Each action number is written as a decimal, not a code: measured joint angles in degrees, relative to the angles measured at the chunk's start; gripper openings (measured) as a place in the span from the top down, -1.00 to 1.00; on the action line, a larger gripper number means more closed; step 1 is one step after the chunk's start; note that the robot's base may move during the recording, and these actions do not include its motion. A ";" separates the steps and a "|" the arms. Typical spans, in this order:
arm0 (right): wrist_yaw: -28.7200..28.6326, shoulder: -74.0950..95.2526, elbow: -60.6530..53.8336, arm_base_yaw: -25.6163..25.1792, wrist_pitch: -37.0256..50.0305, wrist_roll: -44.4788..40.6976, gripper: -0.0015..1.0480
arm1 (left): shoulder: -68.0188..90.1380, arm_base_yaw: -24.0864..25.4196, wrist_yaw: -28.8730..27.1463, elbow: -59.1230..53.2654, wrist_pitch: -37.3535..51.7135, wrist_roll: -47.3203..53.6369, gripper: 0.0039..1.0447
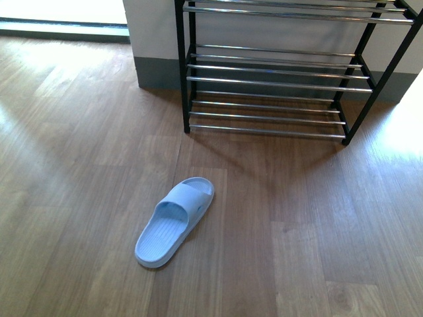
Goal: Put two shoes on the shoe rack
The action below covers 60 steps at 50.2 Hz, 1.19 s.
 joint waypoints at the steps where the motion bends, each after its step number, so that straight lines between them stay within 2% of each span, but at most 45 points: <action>1: -0.07 -0.02 0.00 0.00 0.00 0.00 0.97 | 0.00 0.00 0.00 0.02 0.00 0.00 -0.83; 35: 0.09 0.02 0.00 -0.04 0.00 0.15 0.97 | 0.00 0.00 0.22 0.02 0.00 0.00 -0.83; 37: 0.09 0.02 0.00 -0.04 0.00 0.15 0.97 | 1.14 -0.79 -2.75 0.68 -2.23 -1.86 -0.83; 38: 0.07 0.02 0.00 -0.04 0.00 0.15 0.97 | 3.78 -2.91 -8.59 3.13 -8.57 -5.33 -0.83; 39: 0.09 0.02 0.00 -0.04 0.00 0.15 0.97 | 6.40 -4.44 -11.89 5.01 -12.66 -7.96 -0.83; 41: 0.09 0.02 0.00 -0.04 0.00 0.15 0.97 | 11.02 -5.95 -15.08 7.65 -18.51 -12.57 -0.83; 45: 0.09 0.02 0.00 -0.04 0.00 0.17 0.97 | 18.25 -7.43 -14.62 10.54 -25.68 -20.59 -0.83; 50: 0.11 0.02 0.00 -0.04 0.00 0.17 0.97 | 24.41 -7.43 -9.86 11.32 -25.90 -28.57 -0.83; 56: 0.07 0.02 0.00 -0.07 0.00 0.17 0.97 | 32.52 -6.32 -5.92 12.33 -20.68 -33.16 -0.83; 60: 0.07 0.02 0.00 -0.07 0.00 0.17 0.97 | 43.25 -7.39 -3.85 14.71 -14.45 -33.20 -0.83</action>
